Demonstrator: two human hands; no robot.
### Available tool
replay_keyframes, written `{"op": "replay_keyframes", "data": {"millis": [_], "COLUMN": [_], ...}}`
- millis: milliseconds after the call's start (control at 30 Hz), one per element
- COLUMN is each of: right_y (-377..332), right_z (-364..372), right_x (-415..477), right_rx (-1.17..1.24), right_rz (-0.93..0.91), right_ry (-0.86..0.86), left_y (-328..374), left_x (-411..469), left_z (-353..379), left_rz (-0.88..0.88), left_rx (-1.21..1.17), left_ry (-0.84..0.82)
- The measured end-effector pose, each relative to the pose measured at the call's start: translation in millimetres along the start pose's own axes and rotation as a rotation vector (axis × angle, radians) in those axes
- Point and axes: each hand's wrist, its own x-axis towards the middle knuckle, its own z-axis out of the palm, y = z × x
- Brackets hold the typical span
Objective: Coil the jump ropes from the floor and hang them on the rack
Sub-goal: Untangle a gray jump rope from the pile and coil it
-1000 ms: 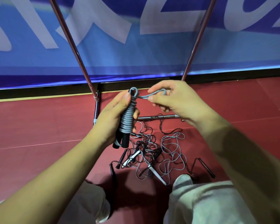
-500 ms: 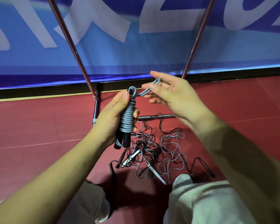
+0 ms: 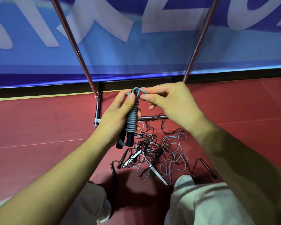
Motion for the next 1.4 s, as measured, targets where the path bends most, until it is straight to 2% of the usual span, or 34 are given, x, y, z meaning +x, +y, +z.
{"op": "replay_keyframes", "data": {"millis": [367, 633, 933, 1267, 1400], "right_y": [1, 2, -3, 7, 3], "right_z": [-6, -6, -11, 6, 8], "right_x": [0, -1, 1, -1, -3], "right_rx": [-0.043, 0.115, 0.306, 0.306, 0.221], "right_rz": [0.079, 0.242, 0.437, 0.195, 0.092], "right_ry": [-0.034, -0.031, -0.084, 0.038, 0.057], "left_y": [0, -2, -5, -1, -1], "left_x": [-8, -11, -8, -6, -5], "left_z": [4, 5, 4, 4, -1], "left_rz": [0.098, 0.171, 0.247, 0.223, 0.197], "left_rx": [0.237, 0.345, 0.337, 0.228, 0.211], "left_ry": [0.015, 0.026, -0.044, -0.063, -0.031]}}
